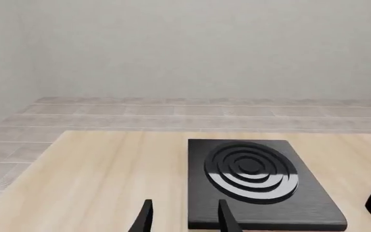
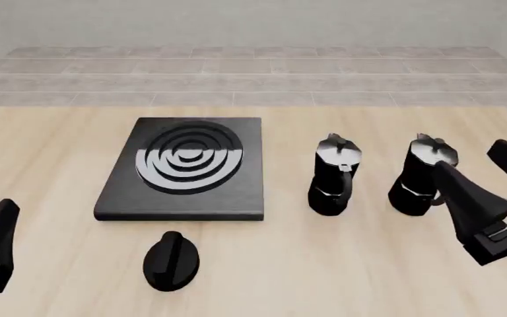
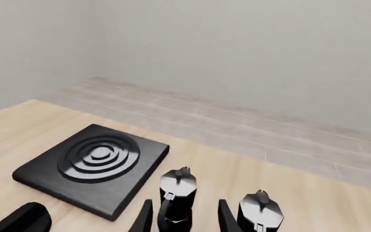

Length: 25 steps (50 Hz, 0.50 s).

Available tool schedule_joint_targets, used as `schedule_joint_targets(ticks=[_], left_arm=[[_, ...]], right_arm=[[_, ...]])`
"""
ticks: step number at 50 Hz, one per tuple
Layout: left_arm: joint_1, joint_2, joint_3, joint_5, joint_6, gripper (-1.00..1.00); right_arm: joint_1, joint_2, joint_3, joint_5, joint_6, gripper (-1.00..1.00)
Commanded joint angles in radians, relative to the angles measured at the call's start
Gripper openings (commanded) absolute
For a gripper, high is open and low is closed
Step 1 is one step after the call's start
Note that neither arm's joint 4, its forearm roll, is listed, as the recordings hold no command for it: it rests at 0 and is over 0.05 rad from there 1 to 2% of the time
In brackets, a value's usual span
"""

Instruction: Put both moka pots on the stove.

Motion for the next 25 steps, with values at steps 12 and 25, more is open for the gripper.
schedule_joint_targets(ticks=[12, 25], left_arm=[[0.012, -0.001, 0.000, -0.002, -0.012, 1.00], [0.022, 0.001, -0.002, -0.001, -0.028, 1.00]], right_arm=[[0.069, 0.280, -0.129, -0.049, 0.037, 1.00], [0.095, 0.360, -0.346, 0.165, 0.023, 1.00]])
